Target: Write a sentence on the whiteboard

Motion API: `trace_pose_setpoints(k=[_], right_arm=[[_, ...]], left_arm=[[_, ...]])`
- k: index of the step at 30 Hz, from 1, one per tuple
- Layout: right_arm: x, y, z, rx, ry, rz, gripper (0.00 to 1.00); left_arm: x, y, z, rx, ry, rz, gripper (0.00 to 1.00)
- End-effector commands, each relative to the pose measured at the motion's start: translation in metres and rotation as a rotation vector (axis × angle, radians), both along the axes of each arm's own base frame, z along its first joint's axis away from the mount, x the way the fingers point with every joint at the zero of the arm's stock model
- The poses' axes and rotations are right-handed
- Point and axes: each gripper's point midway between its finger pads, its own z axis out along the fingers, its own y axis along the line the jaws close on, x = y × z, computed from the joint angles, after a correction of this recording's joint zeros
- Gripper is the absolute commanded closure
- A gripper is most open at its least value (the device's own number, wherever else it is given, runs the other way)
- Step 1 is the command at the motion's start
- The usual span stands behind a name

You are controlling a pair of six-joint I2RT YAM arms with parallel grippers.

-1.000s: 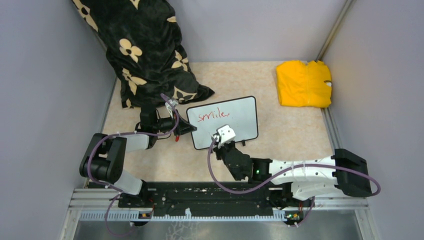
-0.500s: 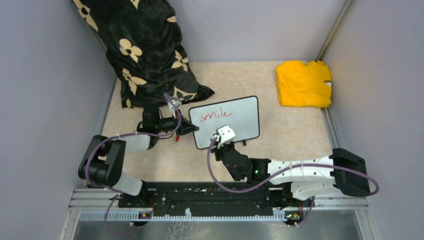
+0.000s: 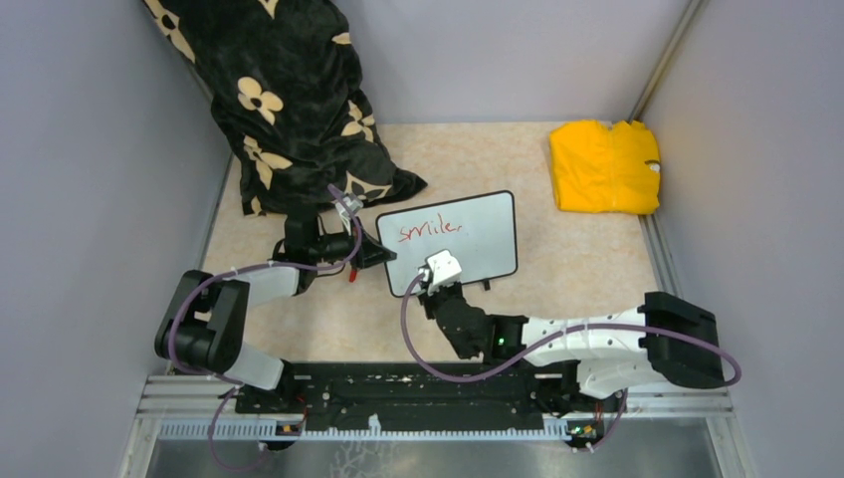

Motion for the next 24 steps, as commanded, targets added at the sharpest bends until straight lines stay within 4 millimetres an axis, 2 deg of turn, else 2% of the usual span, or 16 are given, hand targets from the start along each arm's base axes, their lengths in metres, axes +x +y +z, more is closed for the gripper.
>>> trace_pose_setpoints(k=[1,13,20,24], right_arm=[[0.005,0.009,0.030,0.107,-0.034,0.007,1.00],[0.003,-0.012,0.025,0.100,-0.040,-0.004,1.00],[0.004,-0.007,0.025,0.094,-0.045,0.005,1.00],[0.014,-0.002,0.018,0.101,-0.022,-0.005,1.00]], left_arm=[[0.006,0.011,-0.032,0.129,-0.005,0.065,1.00],[0.009,0.019,-0.035,0.175,-0.004,0.114,1.00],[0.009,0.018,-0.039,0.179,0.018,0.106,1.00],[0.009,0.017,-0.042,0.182,0.036,0.099,1.00]])
